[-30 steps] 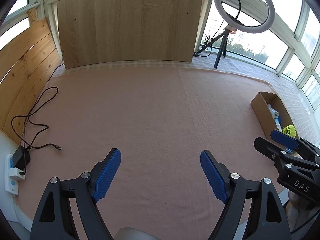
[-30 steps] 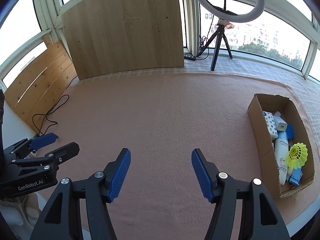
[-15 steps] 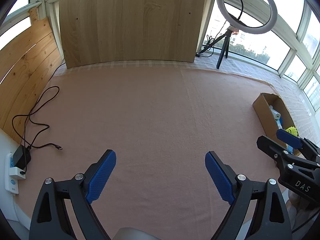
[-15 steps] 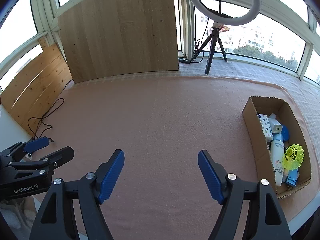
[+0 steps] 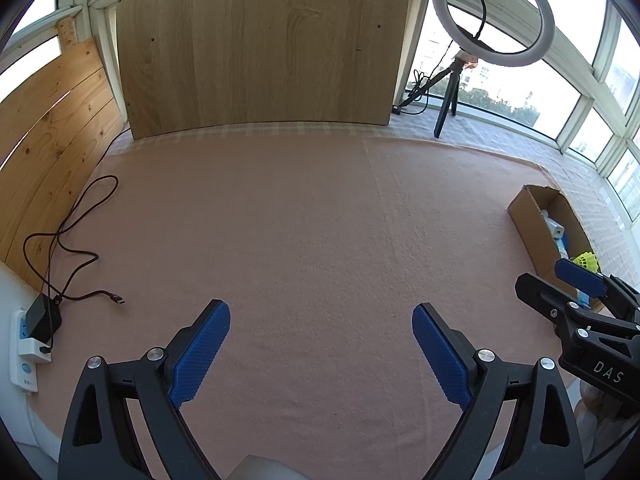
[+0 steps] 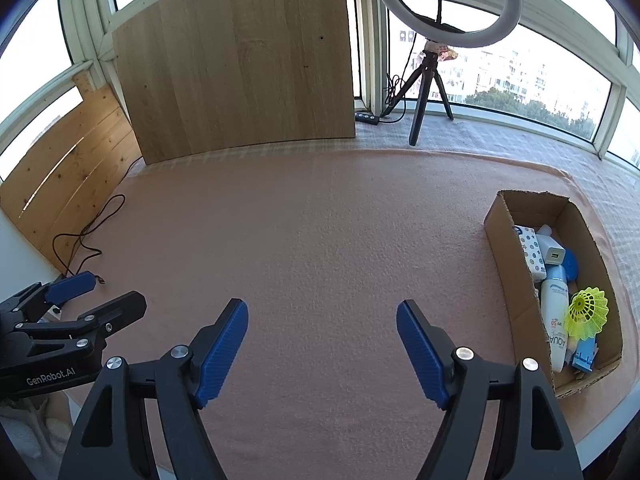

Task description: Organize objects

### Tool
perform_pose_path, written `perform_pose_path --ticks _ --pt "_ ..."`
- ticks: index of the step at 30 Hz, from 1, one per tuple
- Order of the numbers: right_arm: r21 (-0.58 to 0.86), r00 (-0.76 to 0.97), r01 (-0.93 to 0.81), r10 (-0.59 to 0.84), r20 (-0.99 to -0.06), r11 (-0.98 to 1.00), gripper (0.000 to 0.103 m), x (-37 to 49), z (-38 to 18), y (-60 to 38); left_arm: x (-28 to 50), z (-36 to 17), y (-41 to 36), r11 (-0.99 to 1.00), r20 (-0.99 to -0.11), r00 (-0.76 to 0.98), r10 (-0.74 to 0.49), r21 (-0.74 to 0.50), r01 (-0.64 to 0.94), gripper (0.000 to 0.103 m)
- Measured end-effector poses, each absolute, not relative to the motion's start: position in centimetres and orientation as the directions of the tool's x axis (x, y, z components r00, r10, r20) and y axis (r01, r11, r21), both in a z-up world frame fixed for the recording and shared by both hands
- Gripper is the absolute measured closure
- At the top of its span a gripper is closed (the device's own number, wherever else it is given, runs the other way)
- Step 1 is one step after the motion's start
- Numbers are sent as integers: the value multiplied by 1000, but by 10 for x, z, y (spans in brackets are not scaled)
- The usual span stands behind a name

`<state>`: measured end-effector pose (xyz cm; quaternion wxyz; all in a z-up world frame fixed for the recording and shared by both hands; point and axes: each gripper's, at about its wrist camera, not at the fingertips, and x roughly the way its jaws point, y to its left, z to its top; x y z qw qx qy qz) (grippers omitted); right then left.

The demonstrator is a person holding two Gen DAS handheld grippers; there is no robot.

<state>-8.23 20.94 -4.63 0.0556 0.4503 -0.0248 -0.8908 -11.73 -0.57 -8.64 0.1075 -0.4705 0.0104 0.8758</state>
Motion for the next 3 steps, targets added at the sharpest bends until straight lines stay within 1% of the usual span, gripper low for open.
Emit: perform_pose_path --ticks 3 --pt "96 -581 75 -122 -805 -993 30 -84 -50 210 -119 -92 -5 -976 -833 -523 179 -84 -201 8"
